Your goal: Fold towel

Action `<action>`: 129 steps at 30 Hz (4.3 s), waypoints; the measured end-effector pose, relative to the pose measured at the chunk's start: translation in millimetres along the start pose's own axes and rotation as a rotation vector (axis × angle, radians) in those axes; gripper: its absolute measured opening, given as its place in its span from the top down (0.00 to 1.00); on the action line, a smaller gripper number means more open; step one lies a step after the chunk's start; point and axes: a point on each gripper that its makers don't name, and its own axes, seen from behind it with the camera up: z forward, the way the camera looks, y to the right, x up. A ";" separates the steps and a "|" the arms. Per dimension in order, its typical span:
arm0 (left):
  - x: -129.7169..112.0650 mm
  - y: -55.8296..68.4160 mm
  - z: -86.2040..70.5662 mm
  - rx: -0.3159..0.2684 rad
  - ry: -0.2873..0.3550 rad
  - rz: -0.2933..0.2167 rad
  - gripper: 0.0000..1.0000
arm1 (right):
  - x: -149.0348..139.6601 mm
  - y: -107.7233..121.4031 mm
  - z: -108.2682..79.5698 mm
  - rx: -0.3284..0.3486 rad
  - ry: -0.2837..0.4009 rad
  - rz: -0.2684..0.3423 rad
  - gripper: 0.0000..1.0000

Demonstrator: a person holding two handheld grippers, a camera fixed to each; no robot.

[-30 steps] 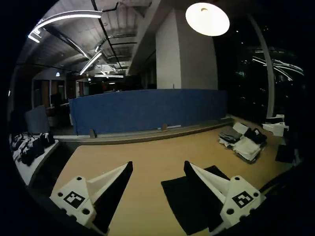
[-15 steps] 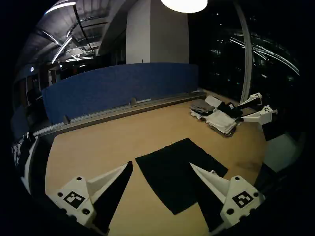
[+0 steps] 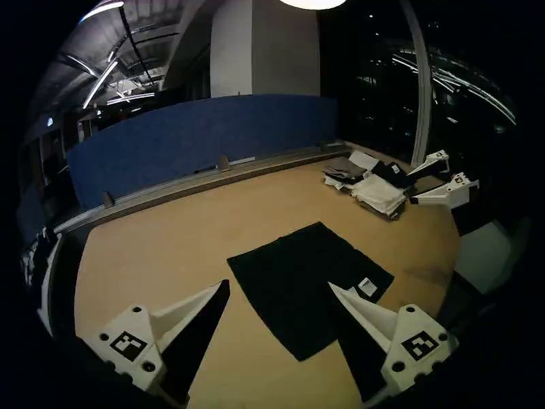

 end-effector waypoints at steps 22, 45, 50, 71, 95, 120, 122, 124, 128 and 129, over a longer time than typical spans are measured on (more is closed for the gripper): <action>-97.7 28.5 36.5 -0.055 -0.124 0.014 0.03 | -78.0 -28.6 41.3 0.024 -0.064 0.037 0.00; -169.5 46.1 62.0 -0.089 -0.231 0.030 0.05 | -148.8 -56.0 71.3 0.067 -0.158 0.039 0.00; -174.9 47.3 63.3 -0.087 -0.238 0.015 0.05 | -158.4 -58.3 72.6 0.070 -0.175 0.029 0.00; -195.2 56.2 64.4 -0.090 -0.306 0.011 0.35 | -178.0 -68.4 72.6 0.099 -0.230 0.033 0.33; -198.3 55.0 67.9 -0.060 -0.338 0.046 0.69 | -191.4 -69.2 75.2 0.085 -0.259 0.031 0.74; -197.9 51.3 65.0 -0.048 -0.347 0.003 0.92 | -189.2 -67.3 72.3 0.080 -0.279 0.077 0.92; -198.0 51.3 65.2 -0.047 -0.347 0.003 0.92 | -188.8 -67.1 72.1 0.082 -0.281 0.081 0.92; -197.5 51.5 65.2 -0.046 -0.347 0.003 0.92 | -187.7 -66.5 71.9 0.083 -0.281 0.080 0.92; -195.2 51.3 64.4 -0.045 -0.346 0.000 0.92 | -184.1 -65.6 71.1 0.082 -0.277 0.074 0.92; -194.2 51.0 63.8 -0.044 -0.346 -0.003 0.92 | -182.8 -65.5 70.5 0.082 -0.275 0.072 0.92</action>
